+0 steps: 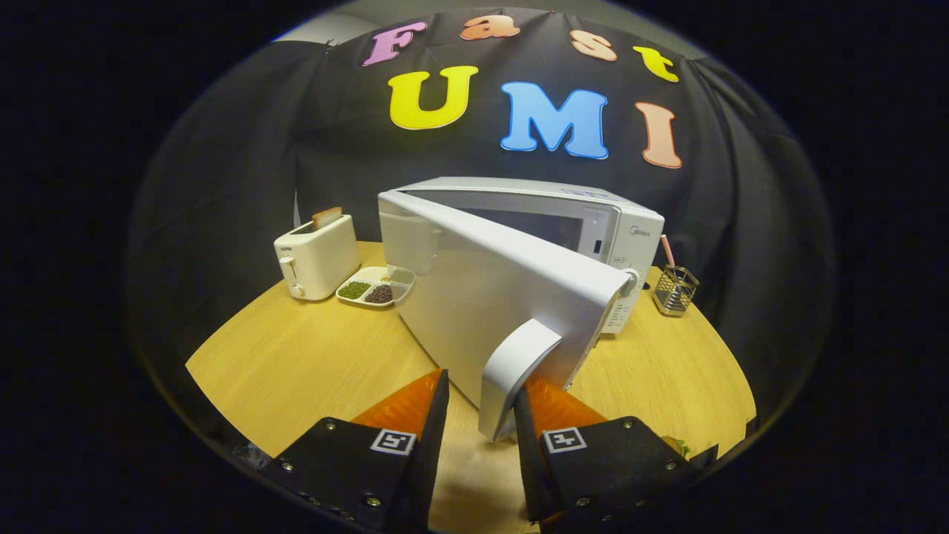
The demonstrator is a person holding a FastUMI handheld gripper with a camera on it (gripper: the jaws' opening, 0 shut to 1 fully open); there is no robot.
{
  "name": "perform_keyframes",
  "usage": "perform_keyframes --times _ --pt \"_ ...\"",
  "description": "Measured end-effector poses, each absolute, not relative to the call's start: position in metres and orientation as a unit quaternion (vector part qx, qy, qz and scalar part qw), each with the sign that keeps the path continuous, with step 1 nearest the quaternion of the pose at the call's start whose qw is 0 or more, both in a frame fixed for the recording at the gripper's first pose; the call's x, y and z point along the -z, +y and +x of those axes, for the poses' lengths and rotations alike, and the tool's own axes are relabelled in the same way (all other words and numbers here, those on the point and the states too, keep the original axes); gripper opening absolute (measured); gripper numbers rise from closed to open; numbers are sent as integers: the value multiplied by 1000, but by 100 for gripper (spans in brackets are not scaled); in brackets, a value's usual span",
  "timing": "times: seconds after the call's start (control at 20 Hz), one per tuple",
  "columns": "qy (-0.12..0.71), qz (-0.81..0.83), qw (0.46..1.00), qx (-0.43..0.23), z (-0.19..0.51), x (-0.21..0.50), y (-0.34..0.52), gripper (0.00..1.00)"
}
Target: Open the microwave, put the food inside, and close the microwave door.
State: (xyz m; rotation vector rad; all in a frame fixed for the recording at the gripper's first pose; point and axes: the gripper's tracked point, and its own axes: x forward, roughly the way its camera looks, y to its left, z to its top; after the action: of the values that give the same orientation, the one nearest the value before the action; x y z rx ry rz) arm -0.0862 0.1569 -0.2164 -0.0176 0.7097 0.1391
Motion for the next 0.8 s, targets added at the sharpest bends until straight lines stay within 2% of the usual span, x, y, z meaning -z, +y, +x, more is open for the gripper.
perform_keyframes --times 0.1,0.25,0.35,0.8 --pt "354 -7 932 -81 -98 220 176 49" --pt "365 -4 925 -103 -117 226 206 60" --pt "365 -5 923 -118 -124 226 224 63" --pt "369 -64 910 -180 -152 218 266 63"
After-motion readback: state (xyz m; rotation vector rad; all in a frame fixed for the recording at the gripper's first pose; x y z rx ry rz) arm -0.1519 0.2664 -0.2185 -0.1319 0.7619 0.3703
